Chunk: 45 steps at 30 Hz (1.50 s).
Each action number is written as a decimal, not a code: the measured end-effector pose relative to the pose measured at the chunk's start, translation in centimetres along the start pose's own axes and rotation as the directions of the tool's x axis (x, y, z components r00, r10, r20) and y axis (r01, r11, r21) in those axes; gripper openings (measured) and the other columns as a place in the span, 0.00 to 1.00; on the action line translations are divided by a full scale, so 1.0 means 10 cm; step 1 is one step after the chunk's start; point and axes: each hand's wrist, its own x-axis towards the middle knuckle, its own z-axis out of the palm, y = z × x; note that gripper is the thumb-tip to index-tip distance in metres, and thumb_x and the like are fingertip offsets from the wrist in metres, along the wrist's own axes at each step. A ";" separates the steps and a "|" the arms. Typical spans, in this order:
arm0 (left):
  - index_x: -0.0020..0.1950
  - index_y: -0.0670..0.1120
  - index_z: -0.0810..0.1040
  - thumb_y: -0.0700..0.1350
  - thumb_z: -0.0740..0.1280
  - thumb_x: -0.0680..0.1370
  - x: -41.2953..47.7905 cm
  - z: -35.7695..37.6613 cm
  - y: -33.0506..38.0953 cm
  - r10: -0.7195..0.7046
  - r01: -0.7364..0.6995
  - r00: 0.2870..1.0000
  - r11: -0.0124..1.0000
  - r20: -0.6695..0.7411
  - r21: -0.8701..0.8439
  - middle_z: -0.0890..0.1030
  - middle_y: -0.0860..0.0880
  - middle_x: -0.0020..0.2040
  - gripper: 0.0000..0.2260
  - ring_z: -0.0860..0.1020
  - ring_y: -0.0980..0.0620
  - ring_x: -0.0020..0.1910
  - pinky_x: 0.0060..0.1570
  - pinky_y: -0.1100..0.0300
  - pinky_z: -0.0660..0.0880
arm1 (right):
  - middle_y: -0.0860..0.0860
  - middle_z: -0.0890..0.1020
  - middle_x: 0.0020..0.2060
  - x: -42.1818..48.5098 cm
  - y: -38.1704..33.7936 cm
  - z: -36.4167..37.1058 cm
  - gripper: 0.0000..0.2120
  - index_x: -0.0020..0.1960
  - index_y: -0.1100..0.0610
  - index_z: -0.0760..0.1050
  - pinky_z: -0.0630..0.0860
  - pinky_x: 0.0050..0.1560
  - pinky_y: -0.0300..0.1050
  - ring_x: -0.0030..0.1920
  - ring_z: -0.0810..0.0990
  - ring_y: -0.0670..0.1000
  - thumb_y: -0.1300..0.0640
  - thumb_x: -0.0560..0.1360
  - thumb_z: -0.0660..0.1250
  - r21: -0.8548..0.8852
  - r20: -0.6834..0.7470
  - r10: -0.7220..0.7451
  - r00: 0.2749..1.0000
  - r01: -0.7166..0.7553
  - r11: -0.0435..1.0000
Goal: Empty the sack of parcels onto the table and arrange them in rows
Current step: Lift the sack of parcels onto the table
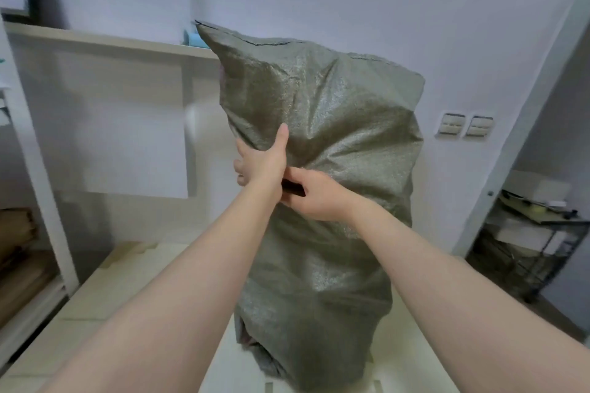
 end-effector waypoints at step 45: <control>0.74 0.54 0.67 0.53 0.50 0.85 0.34 -0.39 0.39 0.260 -0.281 0.956 0.944 -0.136 -0.175 0.75 0.50 0.68 0.19 0.73 0.48 0.65 0.68 0.50 0.70 | 0.47 0.73 0.33 0.20 0.72 -1.05 0.17 0.31 0.55 0.67 0.66 0.36 0.36 0.41 0.69 0.48 0.61 0.79 0.58 0.770 -0.576 0.767 0.281 -0.129 0.625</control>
